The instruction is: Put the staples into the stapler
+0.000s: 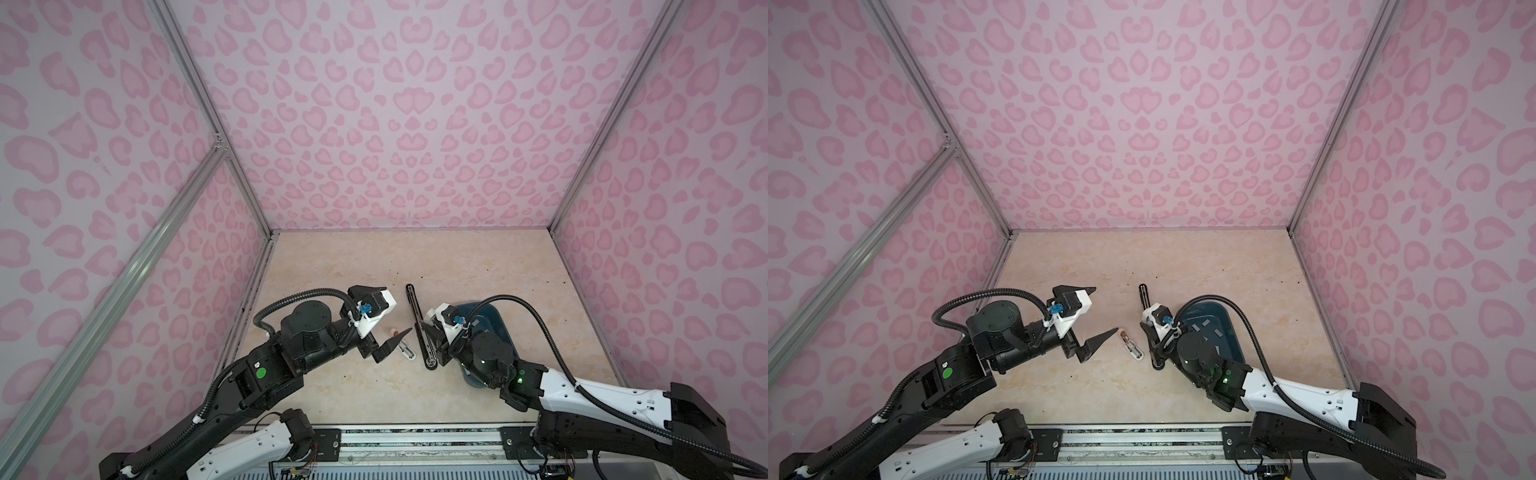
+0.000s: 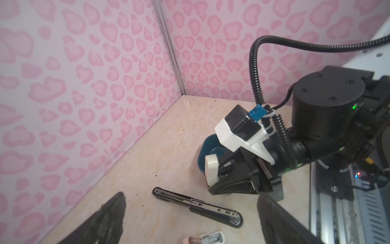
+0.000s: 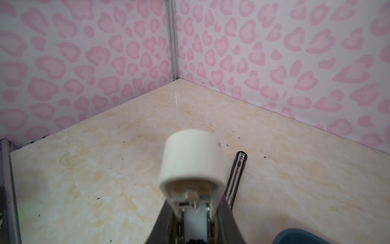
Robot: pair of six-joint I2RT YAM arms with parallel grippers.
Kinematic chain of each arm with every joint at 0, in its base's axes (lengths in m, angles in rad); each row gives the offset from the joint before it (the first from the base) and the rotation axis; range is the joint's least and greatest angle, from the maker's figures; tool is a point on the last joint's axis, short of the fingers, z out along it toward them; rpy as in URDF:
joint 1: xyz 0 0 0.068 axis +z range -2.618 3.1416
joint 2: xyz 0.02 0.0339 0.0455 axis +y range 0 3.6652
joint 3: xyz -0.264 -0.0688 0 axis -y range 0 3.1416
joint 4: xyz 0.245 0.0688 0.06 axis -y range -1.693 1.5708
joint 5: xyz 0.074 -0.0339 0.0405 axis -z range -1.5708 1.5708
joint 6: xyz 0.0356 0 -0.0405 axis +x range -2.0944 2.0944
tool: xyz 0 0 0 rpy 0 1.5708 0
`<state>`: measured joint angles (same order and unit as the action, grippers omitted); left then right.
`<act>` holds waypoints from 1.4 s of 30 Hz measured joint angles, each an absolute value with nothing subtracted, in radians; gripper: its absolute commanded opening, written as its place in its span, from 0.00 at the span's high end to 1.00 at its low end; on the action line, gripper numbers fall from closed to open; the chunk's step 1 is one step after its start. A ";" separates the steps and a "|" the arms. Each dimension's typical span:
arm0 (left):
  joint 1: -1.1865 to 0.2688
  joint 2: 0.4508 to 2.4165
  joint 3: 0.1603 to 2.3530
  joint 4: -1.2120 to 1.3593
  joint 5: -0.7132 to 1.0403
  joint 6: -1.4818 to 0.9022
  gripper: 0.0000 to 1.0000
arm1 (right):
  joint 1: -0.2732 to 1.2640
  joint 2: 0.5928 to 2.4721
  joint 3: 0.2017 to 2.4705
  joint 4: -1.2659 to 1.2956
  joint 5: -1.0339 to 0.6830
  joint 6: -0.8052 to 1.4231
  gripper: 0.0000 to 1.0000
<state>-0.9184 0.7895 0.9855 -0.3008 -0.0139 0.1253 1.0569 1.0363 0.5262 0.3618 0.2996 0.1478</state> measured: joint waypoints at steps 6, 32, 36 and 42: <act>-0.913 0.749 0.793 -0.182 -0.304 -0.169 0.02 | 1.032 1.053 0.618 0.194 0.390 0.339 1.00; -0.477 0.685 0.410 -0.003 -0.617 -0.598 0.03 | 1.196 1.760 1.092 -0.162 0.211 0.426 1.00; -0.476 0.720 0.422 -0.006 -0.610 -0.615 0.03 | 1.203 1.787 1.109 -0.177 0.197 0.426 1.00; -0.476 0.724 0.431 -0.030 -0.613 -0.636 0.03 | 1.204 1.850 1.139 -0.188 0.152 0.436 1.00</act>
<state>-0.4759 0.7238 0.4309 -0.0296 -0.6128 -0.6357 1.2037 1.8503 1.1389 -0.1879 0.1520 0.4358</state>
